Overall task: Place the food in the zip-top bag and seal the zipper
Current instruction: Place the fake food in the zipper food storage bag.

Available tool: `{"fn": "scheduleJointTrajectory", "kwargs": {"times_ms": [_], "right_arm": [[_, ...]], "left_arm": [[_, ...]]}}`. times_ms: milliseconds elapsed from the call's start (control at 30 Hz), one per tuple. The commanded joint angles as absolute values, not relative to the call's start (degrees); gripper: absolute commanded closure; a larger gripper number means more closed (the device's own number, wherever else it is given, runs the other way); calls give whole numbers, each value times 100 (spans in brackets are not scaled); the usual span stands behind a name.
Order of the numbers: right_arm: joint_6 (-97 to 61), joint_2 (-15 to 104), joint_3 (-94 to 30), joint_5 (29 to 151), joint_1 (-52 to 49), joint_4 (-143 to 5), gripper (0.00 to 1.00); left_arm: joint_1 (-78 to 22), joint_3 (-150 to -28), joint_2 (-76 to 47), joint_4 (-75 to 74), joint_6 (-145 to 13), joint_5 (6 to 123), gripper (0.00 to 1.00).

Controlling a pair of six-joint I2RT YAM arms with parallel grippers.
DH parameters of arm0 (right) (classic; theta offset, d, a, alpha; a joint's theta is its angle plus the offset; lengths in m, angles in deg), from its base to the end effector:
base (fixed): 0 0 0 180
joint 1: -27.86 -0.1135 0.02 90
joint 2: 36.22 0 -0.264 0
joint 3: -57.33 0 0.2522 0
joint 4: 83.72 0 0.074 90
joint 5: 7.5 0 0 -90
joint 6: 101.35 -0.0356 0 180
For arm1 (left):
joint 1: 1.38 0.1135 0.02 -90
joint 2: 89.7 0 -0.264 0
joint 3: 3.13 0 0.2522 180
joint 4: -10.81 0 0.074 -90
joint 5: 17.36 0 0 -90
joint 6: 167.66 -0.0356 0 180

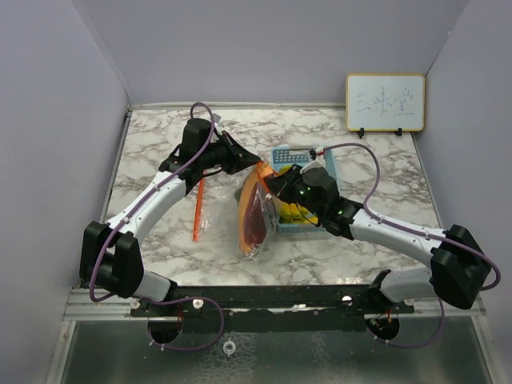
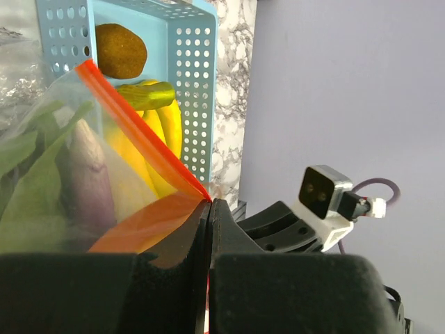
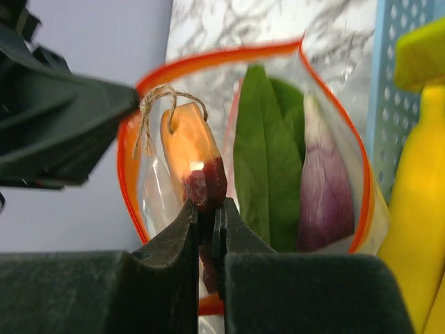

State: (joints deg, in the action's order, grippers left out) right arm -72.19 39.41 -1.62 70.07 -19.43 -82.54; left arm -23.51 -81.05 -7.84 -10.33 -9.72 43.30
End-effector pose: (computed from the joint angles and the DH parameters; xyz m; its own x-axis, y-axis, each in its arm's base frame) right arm 0.2088 0.2149 0.2635 -0.6066 0.6001 -0.5214 -0.1003 0.5929 0.7990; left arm 0.2985 -0.1402 0.3130 -0.8328 -0.5335 -0.1477 -0.0862 0.3885 -0.9174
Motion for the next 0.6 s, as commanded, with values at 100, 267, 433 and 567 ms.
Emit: {"fn": "scheduleJointTrajectory", "kwargs": {"times_ms": [100, 267, 433, 567], "right_arm": [[-6687, 3954, -258, 8752, -2013, -7632, 98], [-5758, 4279, -795, 9119, -2013, -7015, 98], [-4757, 4554, -2148, 8452, -2013, -5469, 57], [-4268, 4213, -2748, 7173, -1998, -4674, 33]], "left_arm": [[-2373, -8304, -887, -736, -1143, 4398, 100], [-2371, -8366, -812, -583, -1153, 4307, 100], [-2371, -8435, -812, -444, -1232, 4016, 100], [-2372, -8483, -889, -750, -1591, 3812, 100]]}}
